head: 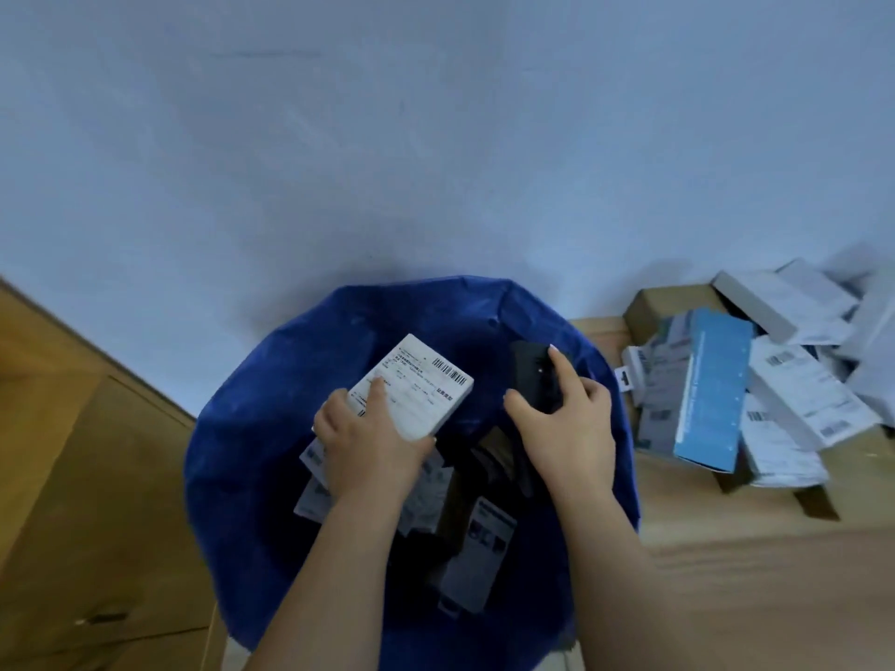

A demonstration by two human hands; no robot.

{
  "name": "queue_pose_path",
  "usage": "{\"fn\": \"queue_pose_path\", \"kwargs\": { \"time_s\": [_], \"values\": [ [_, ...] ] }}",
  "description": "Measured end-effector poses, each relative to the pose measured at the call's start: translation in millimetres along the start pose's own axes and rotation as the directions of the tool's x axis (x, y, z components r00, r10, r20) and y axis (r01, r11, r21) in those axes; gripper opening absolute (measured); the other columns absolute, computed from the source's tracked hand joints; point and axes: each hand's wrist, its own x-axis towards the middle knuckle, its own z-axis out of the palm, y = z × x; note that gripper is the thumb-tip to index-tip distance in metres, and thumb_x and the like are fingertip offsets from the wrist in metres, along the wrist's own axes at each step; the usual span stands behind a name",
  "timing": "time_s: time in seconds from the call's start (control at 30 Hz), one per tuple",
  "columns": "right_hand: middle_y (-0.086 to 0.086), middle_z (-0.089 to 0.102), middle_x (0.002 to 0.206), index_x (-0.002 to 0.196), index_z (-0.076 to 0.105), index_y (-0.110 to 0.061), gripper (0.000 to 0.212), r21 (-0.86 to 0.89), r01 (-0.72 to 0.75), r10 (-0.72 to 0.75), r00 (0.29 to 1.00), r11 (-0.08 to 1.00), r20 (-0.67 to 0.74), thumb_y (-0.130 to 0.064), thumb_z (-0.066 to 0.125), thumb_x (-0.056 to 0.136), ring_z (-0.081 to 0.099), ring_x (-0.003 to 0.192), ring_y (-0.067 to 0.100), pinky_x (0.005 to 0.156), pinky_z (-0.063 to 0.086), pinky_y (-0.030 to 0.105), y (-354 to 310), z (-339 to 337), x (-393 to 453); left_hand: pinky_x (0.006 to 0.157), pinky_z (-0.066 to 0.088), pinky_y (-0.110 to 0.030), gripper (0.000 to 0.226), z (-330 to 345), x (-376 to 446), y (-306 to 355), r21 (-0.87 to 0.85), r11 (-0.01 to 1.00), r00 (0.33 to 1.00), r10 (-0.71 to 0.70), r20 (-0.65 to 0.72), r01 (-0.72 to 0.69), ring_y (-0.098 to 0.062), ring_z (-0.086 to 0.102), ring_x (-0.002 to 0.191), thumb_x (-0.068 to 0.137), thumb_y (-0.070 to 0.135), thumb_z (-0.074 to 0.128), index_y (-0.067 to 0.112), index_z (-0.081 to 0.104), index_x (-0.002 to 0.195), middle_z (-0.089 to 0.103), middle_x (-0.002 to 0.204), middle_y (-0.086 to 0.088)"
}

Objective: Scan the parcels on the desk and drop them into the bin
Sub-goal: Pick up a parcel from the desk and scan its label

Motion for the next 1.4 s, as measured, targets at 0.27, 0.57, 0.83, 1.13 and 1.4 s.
{"fn": "queue_pose_path", "kwargs": {
  "time_s": [0.27, 0.57, 0.83, 1.13, 1.4],
  "values": [
    [-0.013, 0.031, 0.145, 0.145, 0.032, -0.057, 0.073, -0.032, -0.148, 0.148, 0.989, 0.988, -0.004, -0.057, 0.066, 0.080, 0.053, 0.118, 0.021, 0.094, 0.049, 0.042, 43, 51, 22, 0.110, 0.029, -0.051, 0.102, 60, 38, -9, 0.140, 0.990, 0.992, 0.004, 0.124, -0.021, -0.036, 0.014, 0.138, 0.075, 0.065, 0.069, 0.033, 0.013, 0.154, 0.008, 0.153, -0.013],
    [-0.003, 0.028, 0.150, 0.147, 0.030, -0.055, 0.076, -0.064, -0.291, 0.291, 0.957, 0.955, -0.009, -0.053, 0.068, 0.082, 0.052, 0.120, 0.025, 0.092, 0.054, 0.046, 113, 133, 37, 0.114, 0.022, -0.054, 0.099, 136, 79, -46, 0.200, 0.972, 0.978, 0.083, 0.191, -0.121, -0.036, 0.019, 0.133, 0.075, 0.069, 0.065, 0.030, 0.020, 0.153, 0.018, 0.151, -0.013],
    [-0.005, 0.026, 0.152, 0.148, 0.027, -0.057, 0.076, -0.098, -0.369, 0.373, 0.928, 0.924, 0.026, -0.054, 0.067, 0.083, 0.049, 0.123, 0.025, 0.095, 0.050, 0.041, 146, 165, 51, 0.110, 0.028, -0.052, 0.103, 178, 99, -58, 0.171, 0.976, 0.983, 0.113, 0.146, -0.137, -0.036, 0.021, 0.133, 0.073, 0.069, 0.066, 0.029, 0.017, 0.154, 0.016, 0.152, -0.013],
    [-0.004, 0.030, 0.149, 0.148, 0.029, -0.056, 0.077, -0.072, -0.351, 0.352, 0.936, 0.934, 0.008, -0.056, 0.069, 0.082, 0.051, 0.120, 0.025, 0.092, 0.050, 0.039, 135, 156, 41, 0.112, 0.024, -0.045, 0.104, 162, 99, -53, 0.184, 0.970, 0.971, 0.122, 0.207, -0.161, -0.031, 0.017, 0.135, 0.074, 0.074, 0.061, 0.027, 0.017, 0.155, 0.012, 0.155, -0.008],
    [-0.008, 0.028, 0.149, 0.147, 0.029, -0.056, 0.074, 0.003, -0.328, 0.327, 0.942, 0.945, -0.078, -0.055, 0.066, 0.083, 0.051, 0.119, 0.024, 0.092, 0.052, 0.043, 75, 114, 8, 0.101, 0.036, -0.042, 0.074, 81, 84, -19, 0.151, 0.941, 0.946, 0.277, 0.167, -0.302, -0.030, 0.032, 0.131, 0.090, 0.062, 0.048, 0.027, 0.029, 0.153, 0.030, 0.151, -0.006]
  ]
}}
